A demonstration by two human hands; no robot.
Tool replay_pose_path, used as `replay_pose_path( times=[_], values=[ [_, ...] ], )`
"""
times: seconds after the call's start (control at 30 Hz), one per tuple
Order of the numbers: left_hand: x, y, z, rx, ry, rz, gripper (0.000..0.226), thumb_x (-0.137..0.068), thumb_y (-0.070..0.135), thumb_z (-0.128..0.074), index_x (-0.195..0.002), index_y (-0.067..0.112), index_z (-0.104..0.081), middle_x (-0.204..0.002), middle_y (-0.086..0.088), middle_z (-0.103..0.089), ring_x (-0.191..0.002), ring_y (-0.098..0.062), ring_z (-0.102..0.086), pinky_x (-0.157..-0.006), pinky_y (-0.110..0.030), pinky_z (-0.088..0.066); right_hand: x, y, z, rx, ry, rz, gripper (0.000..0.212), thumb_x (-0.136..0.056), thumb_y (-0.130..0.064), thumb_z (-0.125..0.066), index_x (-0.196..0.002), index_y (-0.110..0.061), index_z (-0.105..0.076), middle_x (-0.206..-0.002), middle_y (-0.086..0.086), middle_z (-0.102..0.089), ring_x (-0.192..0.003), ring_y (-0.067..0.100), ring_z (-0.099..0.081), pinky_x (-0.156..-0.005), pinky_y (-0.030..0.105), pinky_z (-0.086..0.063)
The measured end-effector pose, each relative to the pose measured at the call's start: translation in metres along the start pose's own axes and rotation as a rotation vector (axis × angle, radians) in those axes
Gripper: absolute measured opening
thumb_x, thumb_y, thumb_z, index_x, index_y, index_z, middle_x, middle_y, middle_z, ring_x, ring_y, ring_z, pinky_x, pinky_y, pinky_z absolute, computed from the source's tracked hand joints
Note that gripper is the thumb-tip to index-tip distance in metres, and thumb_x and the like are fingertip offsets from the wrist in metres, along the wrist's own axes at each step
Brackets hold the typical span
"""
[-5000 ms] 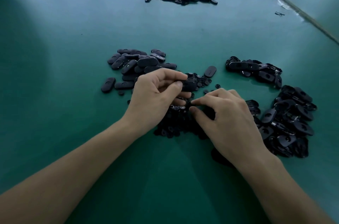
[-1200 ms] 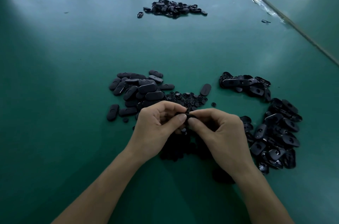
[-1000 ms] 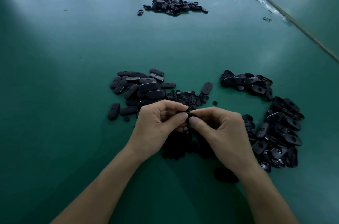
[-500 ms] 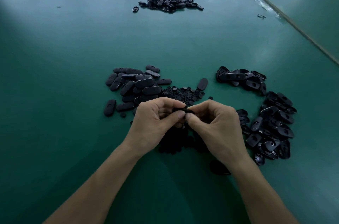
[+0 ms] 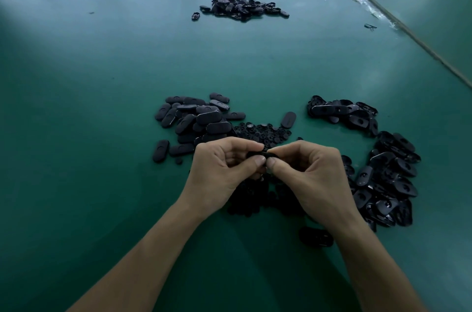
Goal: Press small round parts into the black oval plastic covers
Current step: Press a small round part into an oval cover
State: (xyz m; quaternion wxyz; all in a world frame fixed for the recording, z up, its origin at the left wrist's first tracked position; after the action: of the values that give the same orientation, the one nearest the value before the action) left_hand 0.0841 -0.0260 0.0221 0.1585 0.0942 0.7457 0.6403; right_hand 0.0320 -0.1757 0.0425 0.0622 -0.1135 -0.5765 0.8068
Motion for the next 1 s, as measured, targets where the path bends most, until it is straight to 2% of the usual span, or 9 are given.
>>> replay_pose_path(
  times=[0.27, 0.4, 0.53, 0.77, 0.83, 0.9, 0.97, 1.0],
  values=[
    [0.001, 0.0, -0.002, -0.085, -0.016, -0.017, 0.022, -0.08, -0.002, -0.077, -0.089, 0.019, -0.075, -0.074, -0.001, -0.075, -0.065, -0.014, -0.073, -0.063, -0.021, -0.058, 0.002, 0.001, 0.002, 0.02, -0.018, -0.005, 0.013, -0.083, -0.008, -0.077, -0.089, -0.019, -0.078, -0.077, -0.008, -0.076, -0.071, 0.009, -0.073, -0.068, 0.032, -0.061],
    [0.001, 0.0, -0.002, -0.072, -0.026, 0.0, 0.016, -0.076, 0.013, -0.077, -0.091, 0.017, -0.075, -0.076, -0.001, -0.076, -0.068, -0.015, -0.073, -0.065, -0.022, -0.059, 0.0, 0.003, 0.003, 0.018, -0.005, -0.018, 0.011, -0.083, -0.009, -0.077, -0.09, -0.017, -0.078, -0.077, -0.007, -0.076, -0.071, 0.01, -0.073, -0.068, 0.032, -0.061],
    [-0.001, -0.002, 0.0, -0.083, -0.028, 0.006, 0.02, -0.079, -0.001, -0.076, -0.09, 0.016, -0.075, -0.074, -0.002, -0.075, -0.065, -0.015, -0.073, -0.064, -0.022, -0.059, 0.001, 0.005, 0.001, 0.014, -0.015, -0.014, 0.01, -0.084, -0.009, -0.077, -0.092, -0.015, -0.077, -0.078, -0.007, -0.076, -0.072, 0.01, -0.073, -0.068, 0.03, -0.06],
    [0.0, -0.002, 0.003, -0.142, 0.011, -0.019, 0.027, -0.079, -0.006, -0.078, -0.084, 0.02, -0.075, -0.069, -0.003, -0.075, -0.058, -0.016, -0.072, -0.058, -0.02, -0.057, 0.002, 0.002, -0.001, 0.054, -0.064, -0.014, 0.011, -0.085, -0.012, -0.077, -0.095, -0.017, -0.078, -0.08, -0.01, -0.076, -0.074, 0.006, -0.073, -0.069, 0.023, -0.058],
    [0.0, -0.002, 0.003, -0.136, 0.02, -0.027, 0.027, -0.08, -0.004, -0.078, -0.084, 0.022, -0.075, -0.069, -0.004, -0.075, -0.059, -0.018, -0.072, -0.058, -0.022, -0.058, 0.001, 0.002, 0.001, 0.111, -0.079, -0.023, 0.011, -0.086, -0.018, -0.076, -0.095, -0.022, -0.078, -0.079, -0.013, -0.075, -0.074, 0.001, -0.071, -0.07, 0.019, -0.056],
    [0.001, -0.001, 0.006, -0.11, 0.065, -0.059, 0.028, -0.081, -0.003, -0.077, -0.084, 0.025, -0.076, -0.07, -0.005, -0.074, -0.061, -0.021, -0.073, -0.059, -0.025, -0.059, -0.001, 0.001, 0.013, 0.239, 0.006, -0.022, 0.009, -0.087, -0.028, -0.074, -0.095, -0.029, -0.077, -0.078, -0.015, -0.073, -0.074, -0.002, -0.068, -0.068, 0.015, -0.053],
    [0.0, 0.005, 0.014, -0.071, 0.136, -0.112, 0.025, -0.085, -0.001, -0.074, -0.088, 0.024, -0.077, -0.073, -0.006, -0.074, -0.065, -0.022, -0.073, -0.061, -0.026, -0.059, 0.0, 0.002, 0.034, 0.433, 0.145, -0.045, 0.016, -0.089, -0.034, -0.07, -0.102, -0.027, -0.075, -0.086, -0.011, -0.072, -0.082, 0.003, -0.066, -0.078, 0.022, -0.053],
    [0.0, 0.008, 0.019, -0.062, 0.178, -0.139, 0.023, -0.087, 0.0, -0.072, -0.091, 0.022, -0.077, -0.075, -0.006, -0.075, -0.068, -0.021, -0.074, -0.062, -0.026, -0.06, 0.0, 0.005, 0.043, 0.566, 0.179, -0.076, 0.023, -0.091, -0.036, -0.067, -0.111, -0.025, -0.073, -0.095, -0.004, -0.07, -0.093, 0.012, -0.064, -0.086, 0.03, -0.052]
  ],
)
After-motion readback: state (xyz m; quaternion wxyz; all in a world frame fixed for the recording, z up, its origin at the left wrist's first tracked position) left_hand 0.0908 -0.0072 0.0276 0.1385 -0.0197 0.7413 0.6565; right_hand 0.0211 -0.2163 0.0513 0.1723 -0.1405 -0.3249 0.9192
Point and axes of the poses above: each hand's wrist, its own x-axis away from the middle knuckle, its own z-axis out of the back of the hand, y = z × x, the point moved 8 cm from there along -x, towards the middle knuckle
